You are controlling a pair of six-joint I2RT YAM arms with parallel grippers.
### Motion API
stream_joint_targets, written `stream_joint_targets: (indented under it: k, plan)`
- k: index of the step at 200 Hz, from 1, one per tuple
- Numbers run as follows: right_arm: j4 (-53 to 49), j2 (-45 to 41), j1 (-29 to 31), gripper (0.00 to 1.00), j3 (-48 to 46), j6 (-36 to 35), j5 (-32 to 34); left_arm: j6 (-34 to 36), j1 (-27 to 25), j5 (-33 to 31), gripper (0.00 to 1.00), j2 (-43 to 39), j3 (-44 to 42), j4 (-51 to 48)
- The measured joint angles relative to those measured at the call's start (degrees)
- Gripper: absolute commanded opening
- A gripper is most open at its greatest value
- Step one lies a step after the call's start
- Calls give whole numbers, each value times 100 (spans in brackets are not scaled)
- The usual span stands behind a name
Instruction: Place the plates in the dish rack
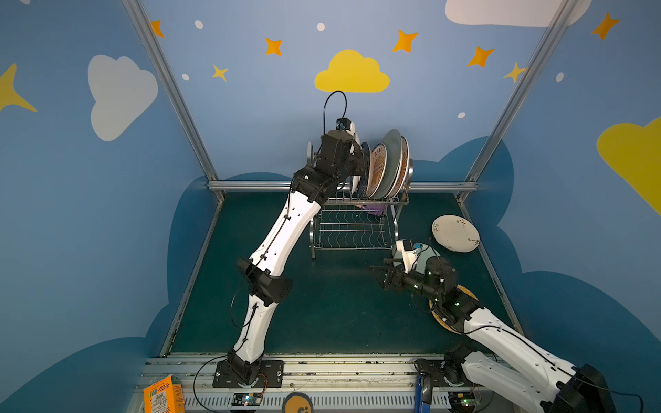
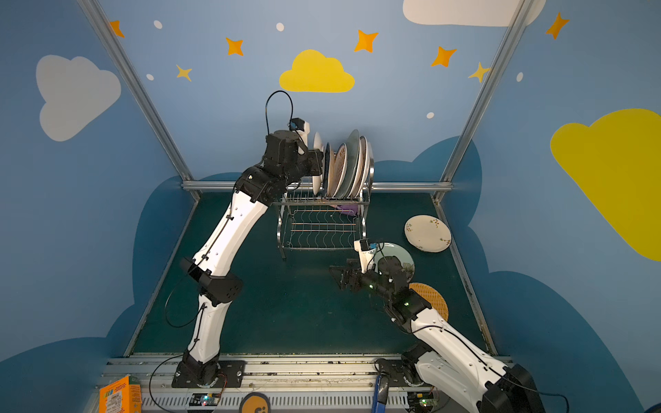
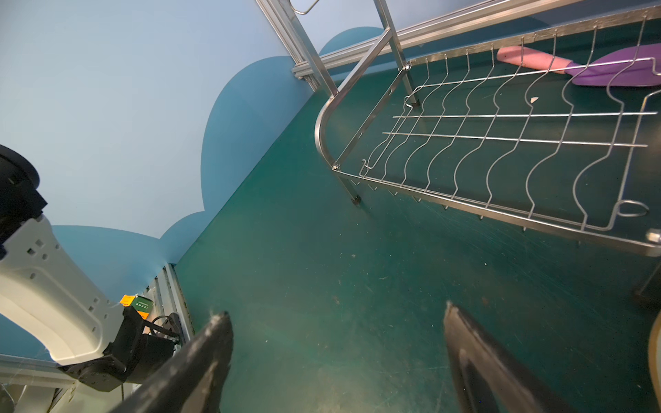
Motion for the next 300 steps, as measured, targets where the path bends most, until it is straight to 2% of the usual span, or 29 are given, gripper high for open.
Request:
stream_joint_targets:
  k: [66,177,215,300]
  plan:
    - [-7,17,11,90,35,-20,2,-103,-11,22,4,0,-50,101]
    - [-39,17,17,90,85,-22,39,-293,-72,-111,7,-24,-170,223]
    - [-42,17,37,90,85,-37,42,-291,-105,-138,8,-271,-684,479]
    - [-44,66,46,90,85,-39,42,-321,-227,-212,13,-1193,-2566,1368]
